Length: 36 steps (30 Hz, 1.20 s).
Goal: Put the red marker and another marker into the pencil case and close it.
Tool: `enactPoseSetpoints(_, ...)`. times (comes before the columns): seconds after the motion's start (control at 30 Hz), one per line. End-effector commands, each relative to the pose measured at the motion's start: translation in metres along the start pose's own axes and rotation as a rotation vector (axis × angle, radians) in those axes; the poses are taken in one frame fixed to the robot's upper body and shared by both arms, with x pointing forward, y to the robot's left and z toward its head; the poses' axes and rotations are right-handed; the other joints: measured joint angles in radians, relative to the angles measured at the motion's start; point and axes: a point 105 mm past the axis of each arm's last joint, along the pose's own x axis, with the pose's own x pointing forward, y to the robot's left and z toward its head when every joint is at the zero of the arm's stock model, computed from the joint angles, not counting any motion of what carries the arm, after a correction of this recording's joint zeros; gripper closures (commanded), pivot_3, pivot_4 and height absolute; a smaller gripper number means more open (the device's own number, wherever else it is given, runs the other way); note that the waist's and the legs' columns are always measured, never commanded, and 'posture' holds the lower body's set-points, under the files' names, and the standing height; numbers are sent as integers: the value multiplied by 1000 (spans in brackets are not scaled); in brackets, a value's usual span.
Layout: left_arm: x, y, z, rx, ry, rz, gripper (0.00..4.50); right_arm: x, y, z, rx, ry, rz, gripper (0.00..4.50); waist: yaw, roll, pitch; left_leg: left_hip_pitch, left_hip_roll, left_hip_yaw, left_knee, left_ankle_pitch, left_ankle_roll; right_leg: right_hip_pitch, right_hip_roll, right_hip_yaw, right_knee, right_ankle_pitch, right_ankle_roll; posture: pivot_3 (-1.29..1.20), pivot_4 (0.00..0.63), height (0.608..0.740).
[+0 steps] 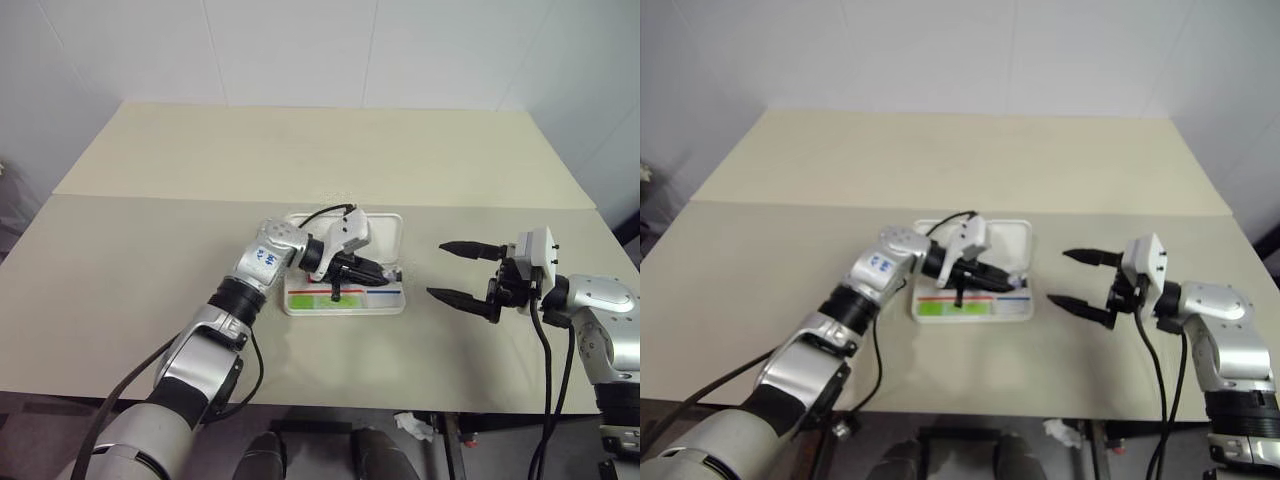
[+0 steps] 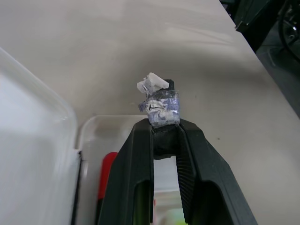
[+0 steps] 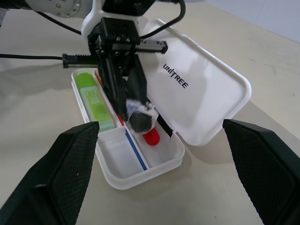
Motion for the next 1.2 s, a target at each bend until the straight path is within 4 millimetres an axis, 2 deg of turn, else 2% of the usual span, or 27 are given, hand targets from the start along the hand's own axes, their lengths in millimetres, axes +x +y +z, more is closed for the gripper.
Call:
enactPoseSetpoints(0.03,4,-5,12,47,-5,-14,4171,-2,-3,11,-46,-14,-11,0,-1,0,0,0,0,0,0,0,0,0,0,0,0,0,0,0,150,740)
enactPoseSetpoints(0.37,7,-9,7,18,15,-6,4171,0,-4,10,-43,-11,-14,0,-1,0,0,0,0,0,0,0,0,0,0,0,0,0,0,0,150,740)
enactPoseSetpoints(0.77,9,-11,11,13,-10,-7,133,0,-6,9,-45,-1,-25,0,0,0,0,0,0,0,0,0,0,0,0,0,0,0,0,0,150,740)
enactPoseSetpoints(1.0,5,-9,18,51,-23,22,28,1,-8,8,-48,-1,-28,0,0,0,0,0,0,0,0,0,0,0,0,0,0,0,0,0,150,740)
enactPoseSetpoints(1.2,-29,-6,55,261,-123,128,28,0,-6,9,-44,-5,-27,0,-1,0,0,0,1,0,0,0,0,0,0,0,0,0,0,0,150,740)
